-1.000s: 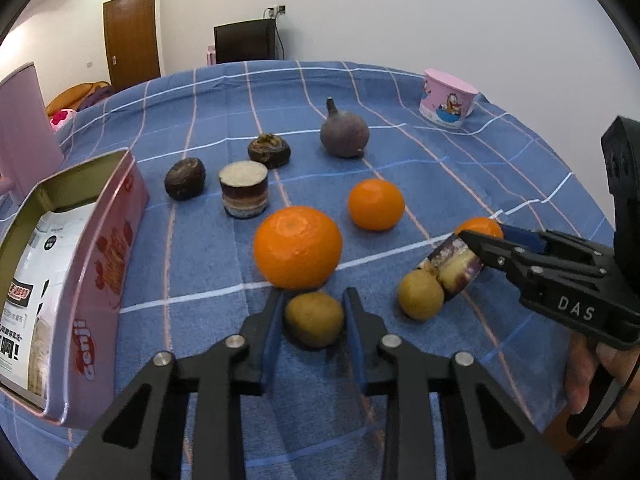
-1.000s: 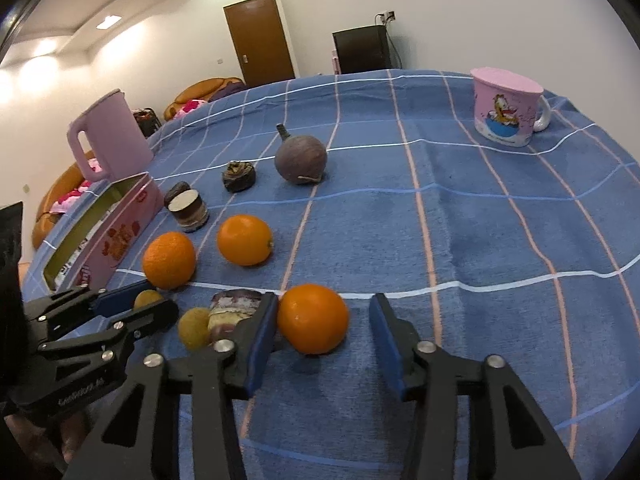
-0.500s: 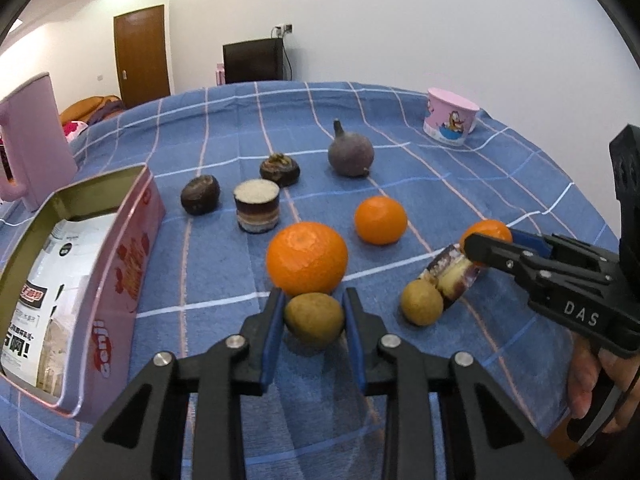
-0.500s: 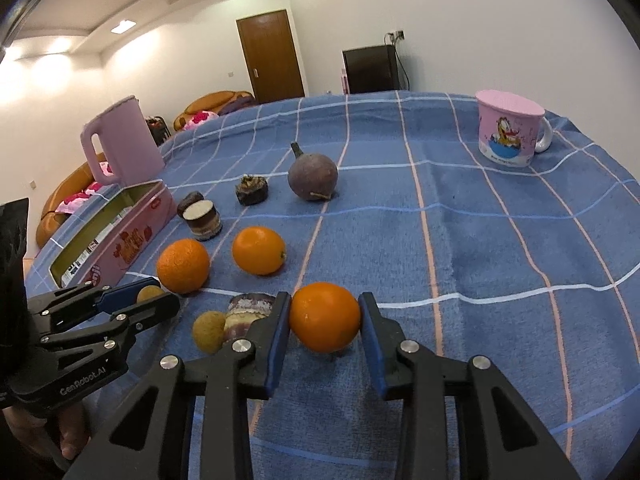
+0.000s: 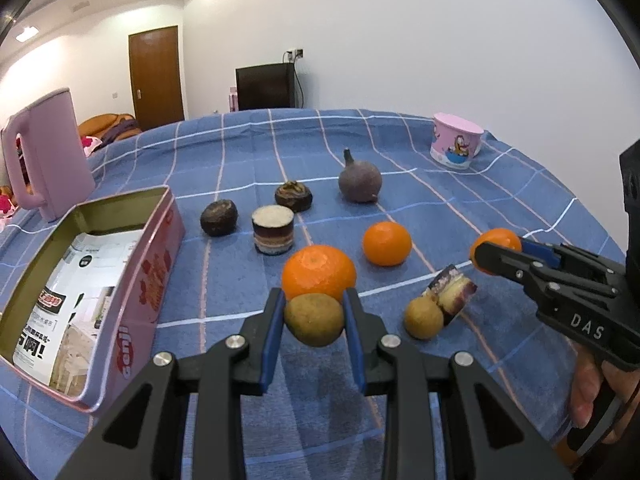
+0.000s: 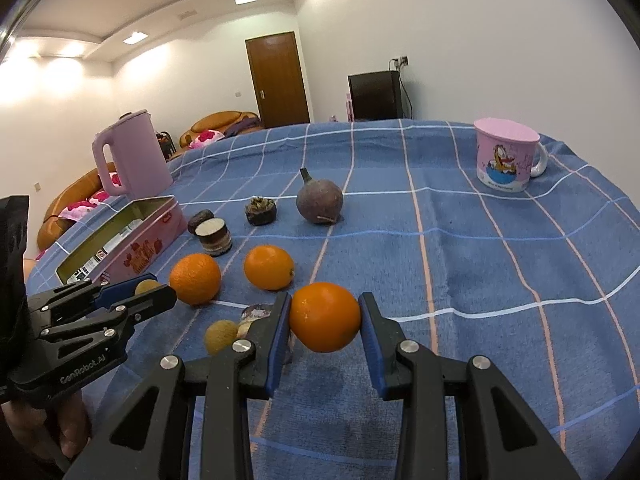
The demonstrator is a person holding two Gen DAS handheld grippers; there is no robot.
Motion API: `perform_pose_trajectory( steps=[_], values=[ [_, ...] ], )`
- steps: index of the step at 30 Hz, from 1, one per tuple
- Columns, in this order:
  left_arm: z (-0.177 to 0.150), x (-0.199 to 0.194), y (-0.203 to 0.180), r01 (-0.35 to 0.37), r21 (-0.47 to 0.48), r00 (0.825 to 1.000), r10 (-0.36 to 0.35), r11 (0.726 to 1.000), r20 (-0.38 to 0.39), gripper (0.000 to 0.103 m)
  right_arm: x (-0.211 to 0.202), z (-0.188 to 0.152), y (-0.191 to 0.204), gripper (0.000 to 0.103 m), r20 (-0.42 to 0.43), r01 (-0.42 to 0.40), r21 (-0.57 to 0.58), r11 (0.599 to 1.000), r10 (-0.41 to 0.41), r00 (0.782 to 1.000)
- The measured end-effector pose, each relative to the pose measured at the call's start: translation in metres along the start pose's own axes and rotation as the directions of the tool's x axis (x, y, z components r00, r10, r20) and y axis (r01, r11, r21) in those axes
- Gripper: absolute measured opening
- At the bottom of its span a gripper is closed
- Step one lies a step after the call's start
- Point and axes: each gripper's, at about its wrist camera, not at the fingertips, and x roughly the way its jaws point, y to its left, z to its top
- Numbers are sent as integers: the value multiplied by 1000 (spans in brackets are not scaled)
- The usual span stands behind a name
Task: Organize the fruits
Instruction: 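Lift the kiwi and orange and carry both toward the tin box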
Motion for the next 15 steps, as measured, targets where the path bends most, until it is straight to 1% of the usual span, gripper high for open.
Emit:
perform_pose_trajectory(
  steps=[15],
  values=[
    [-3,-10,-4,-36,23,997,34,999,72,31,-12,-3,3,36,74,4,-16,1000,-3,997]
  ],
)
